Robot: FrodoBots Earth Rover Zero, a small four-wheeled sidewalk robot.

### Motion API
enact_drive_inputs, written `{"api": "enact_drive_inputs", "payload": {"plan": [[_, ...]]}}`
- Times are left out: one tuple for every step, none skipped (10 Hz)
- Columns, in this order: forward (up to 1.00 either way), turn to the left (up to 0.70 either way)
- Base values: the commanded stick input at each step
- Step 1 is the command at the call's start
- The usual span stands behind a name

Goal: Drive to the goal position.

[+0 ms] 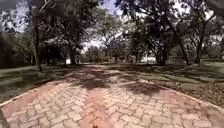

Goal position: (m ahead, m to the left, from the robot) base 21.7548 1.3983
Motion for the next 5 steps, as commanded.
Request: {"api": "enact_drive_inputs", "payload": {"plan": [[0.70, 0.00], [0.70, 0.00], [0.70, 0.00], [0.70, 0.00], [0.70, 0.35]]}}
